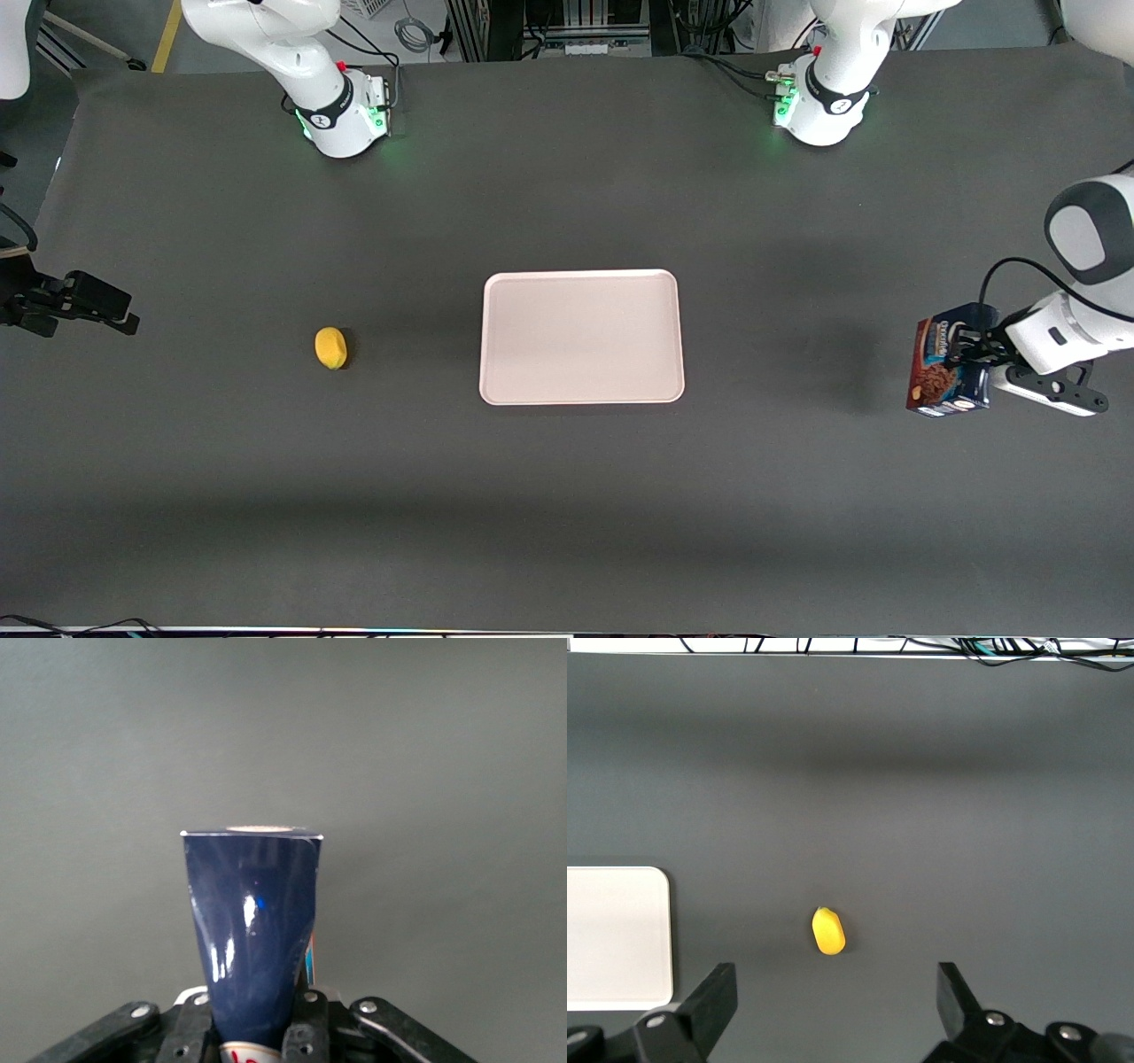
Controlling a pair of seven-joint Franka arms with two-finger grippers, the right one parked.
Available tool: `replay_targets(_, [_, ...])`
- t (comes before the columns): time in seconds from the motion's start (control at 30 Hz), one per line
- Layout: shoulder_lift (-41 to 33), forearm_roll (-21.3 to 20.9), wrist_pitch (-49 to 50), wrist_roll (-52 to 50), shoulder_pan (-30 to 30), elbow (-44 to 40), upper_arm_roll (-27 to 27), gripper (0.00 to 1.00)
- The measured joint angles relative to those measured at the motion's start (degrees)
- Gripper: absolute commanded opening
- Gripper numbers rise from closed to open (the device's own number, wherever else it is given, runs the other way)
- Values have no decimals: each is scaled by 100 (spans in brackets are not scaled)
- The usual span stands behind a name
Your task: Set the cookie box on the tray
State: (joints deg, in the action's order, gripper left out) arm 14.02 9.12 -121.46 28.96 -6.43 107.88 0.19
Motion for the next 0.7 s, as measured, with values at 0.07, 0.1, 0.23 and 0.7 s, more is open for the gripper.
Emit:
replay_targets(0.07, [-132, -63, 108, -388, 67, -25, -141, 12])
replay_targets(0.1, [-187, -83, 160, -570, 100, -39, -206, 12])
replay_targets(0.23, [-392, -123, 451, -1464, 274, -123, -487, 12])
replay_targets(0.7, [-518, -644, 1110, -4873, 737, -895, -1920, 12])
